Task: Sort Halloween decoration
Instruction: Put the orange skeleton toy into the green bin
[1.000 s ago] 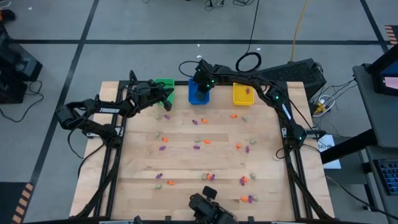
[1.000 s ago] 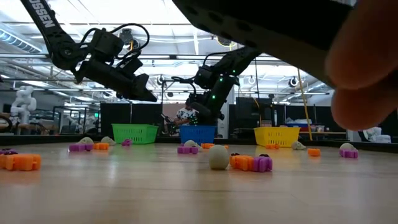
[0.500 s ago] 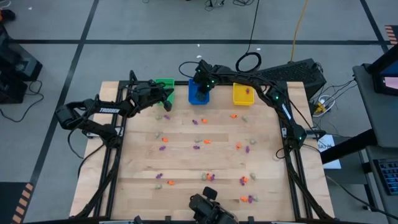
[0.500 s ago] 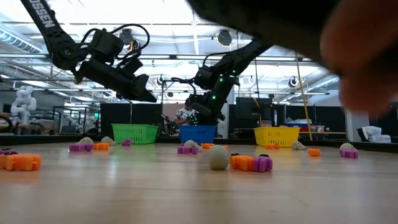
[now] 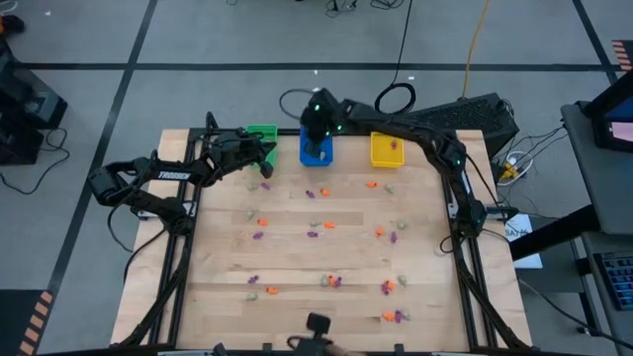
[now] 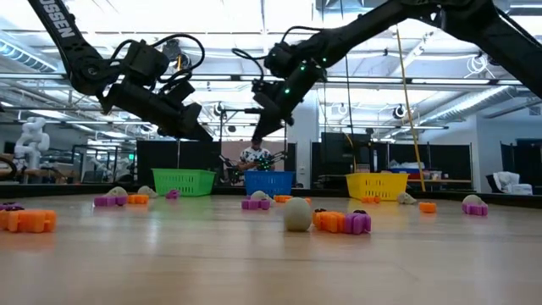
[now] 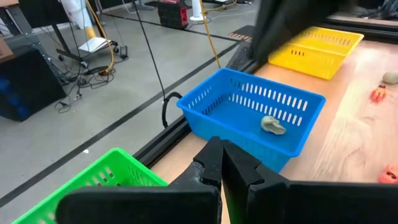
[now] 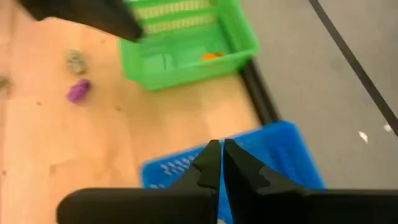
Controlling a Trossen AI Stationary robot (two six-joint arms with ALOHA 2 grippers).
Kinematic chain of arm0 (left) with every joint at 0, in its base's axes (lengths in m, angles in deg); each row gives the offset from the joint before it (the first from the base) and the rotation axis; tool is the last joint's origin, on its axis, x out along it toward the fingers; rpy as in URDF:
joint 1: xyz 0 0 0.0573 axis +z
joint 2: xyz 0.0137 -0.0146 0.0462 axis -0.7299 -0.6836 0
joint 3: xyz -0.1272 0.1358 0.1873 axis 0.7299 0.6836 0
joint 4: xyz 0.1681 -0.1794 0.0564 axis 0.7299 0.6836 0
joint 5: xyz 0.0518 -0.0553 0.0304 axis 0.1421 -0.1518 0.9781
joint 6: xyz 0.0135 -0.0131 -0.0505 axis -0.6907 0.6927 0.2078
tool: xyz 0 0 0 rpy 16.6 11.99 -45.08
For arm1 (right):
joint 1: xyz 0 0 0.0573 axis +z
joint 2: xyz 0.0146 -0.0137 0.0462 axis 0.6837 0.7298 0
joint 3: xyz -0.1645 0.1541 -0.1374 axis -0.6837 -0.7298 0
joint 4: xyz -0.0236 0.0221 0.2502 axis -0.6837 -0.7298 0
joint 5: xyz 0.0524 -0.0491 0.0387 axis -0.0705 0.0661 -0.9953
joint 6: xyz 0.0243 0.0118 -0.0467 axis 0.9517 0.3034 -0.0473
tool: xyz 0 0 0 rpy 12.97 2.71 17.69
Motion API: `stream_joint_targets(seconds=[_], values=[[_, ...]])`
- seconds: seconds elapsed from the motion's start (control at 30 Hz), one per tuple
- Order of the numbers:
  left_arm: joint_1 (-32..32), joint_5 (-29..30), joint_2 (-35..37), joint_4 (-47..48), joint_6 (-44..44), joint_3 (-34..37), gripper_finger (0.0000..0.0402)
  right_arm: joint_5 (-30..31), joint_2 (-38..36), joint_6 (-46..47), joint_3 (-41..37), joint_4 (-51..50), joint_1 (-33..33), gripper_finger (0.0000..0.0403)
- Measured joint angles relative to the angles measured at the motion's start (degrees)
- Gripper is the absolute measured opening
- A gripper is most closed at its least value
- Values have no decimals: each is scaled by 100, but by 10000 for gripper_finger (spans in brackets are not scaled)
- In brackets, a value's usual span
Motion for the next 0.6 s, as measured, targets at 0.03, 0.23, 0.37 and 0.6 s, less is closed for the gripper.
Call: stream_joint_targets(seconds=[0.03, 0.23, 0.37, 0.6], values=[[0, -8, 0, 7, -1, 0, 8, 2, 1, 8, -155, 280, 101, 5], [-2, -244, 0, 28, -5, 0, 8, -10, -380, 407, -1475, 2327, 613, 1], [-4, -281, 0, 28, -9, 0, 8, 15, -1014, 818, -2739, 3706, 807, 0], [-102, -491, 0, 44, -156, 0, 8, 509, -2214, 1237, -4662, 4690, 1127, 0]])
